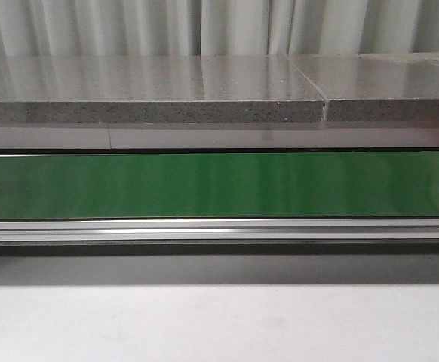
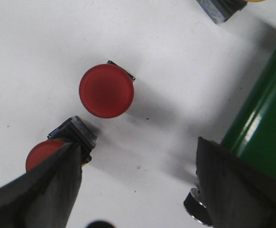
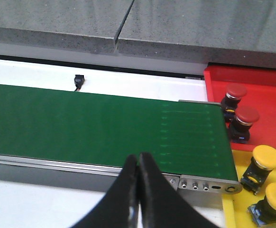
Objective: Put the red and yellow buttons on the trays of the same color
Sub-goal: 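Grasp a red push-button from the cluster with the left gripper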
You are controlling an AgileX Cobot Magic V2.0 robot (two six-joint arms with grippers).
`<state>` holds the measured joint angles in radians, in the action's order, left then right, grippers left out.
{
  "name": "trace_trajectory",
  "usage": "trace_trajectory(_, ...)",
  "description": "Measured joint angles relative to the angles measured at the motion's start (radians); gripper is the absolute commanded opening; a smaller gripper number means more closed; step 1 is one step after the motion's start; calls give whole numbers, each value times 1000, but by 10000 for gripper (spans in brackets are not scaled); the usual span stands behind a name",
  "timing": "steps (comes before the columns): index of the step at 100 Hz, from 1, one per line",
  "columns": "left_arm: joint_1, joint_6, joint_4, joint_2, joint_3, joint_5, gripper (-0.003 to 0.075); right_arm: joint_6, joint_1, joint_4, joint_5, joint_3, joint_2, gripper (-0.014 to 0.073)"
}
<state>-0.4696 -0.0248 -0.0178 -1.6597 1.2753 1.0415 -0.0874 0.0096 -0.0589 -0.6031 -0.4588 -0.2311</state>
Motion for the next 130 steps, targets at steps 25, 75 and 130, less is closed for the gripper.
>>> trace_trajectory(25,0,25,40,-68,0,-24,491,0,0,0,0,0,0,-67)
trace_trajectory(75,-25,32,48,-184,29,-106,491,0,0,0,0,0,0,-67)
trace_trajectory(130,-27,32,40,-233,38,-167,113,0,0,0,0,0,0,-67)
